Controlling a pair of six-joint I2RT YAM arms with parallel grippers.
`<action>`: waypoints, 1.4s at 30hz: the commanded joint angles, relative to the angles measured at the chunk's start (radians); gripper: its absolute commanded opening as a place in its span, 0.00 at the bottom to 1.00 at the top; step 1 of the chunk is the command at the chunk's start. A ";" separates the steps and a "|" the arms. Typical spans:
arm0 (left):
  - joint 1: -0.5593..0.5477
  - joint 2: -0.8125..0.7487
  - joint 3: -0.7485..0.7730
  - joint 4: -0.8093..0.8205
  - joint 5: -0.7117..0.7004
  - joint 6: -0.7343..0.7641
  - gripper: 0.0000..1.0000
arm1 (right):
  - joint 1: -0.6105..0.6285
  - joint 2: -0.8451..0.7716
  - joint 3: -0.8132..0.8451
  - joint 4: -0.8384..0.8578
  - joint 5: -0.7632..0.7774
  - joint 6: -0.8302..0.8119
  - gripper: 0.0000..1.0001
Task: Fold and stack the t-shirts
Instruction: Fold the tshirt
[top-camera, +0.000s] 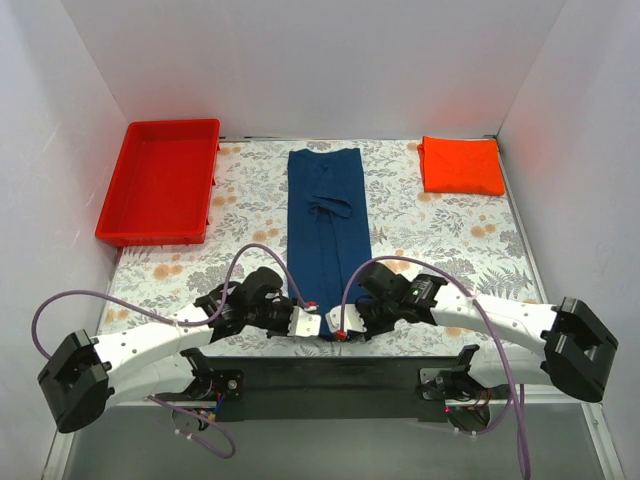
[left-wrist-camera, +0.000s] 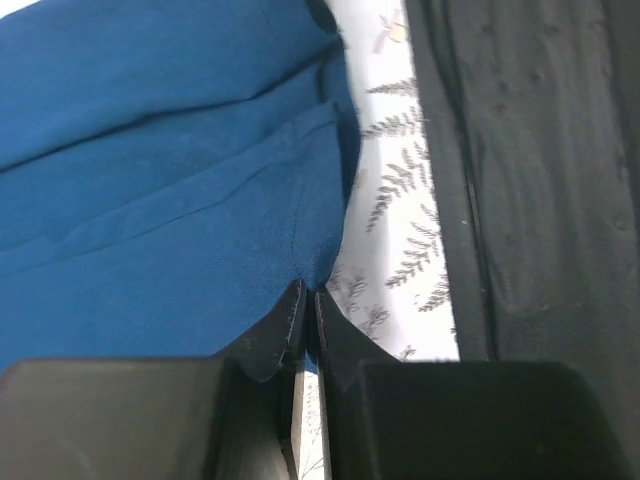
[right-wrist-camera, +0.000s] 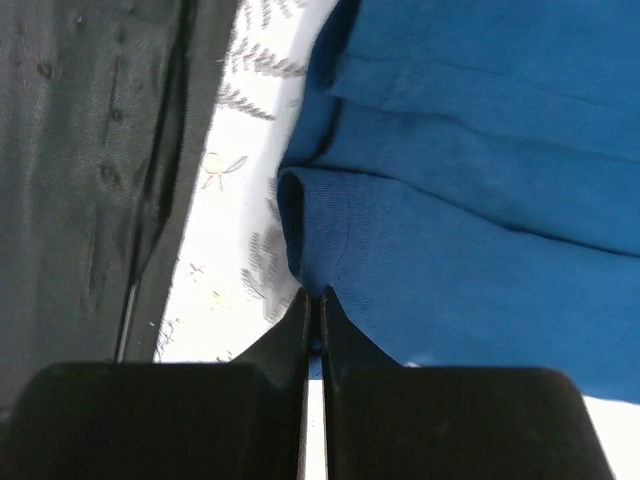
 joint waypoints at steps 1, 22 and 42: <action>0.015 -0.045 0.026 -0.014 -0.046 -0.035 0.00 | -0.036 -0.057 0.089 -0.032 -0.023 -0.028 0.01; 0.481 0.507 0.491 0.186 0.124 0.175 0.00 | -0.456 0.371 0.558 0.020 -0.100 -0.388 0.01; 0.587 0.898 0.759 0.302 0.107 0.241 0.00 | -0.559 0.784 0.849 0.134 -0.086 -0.436 0.01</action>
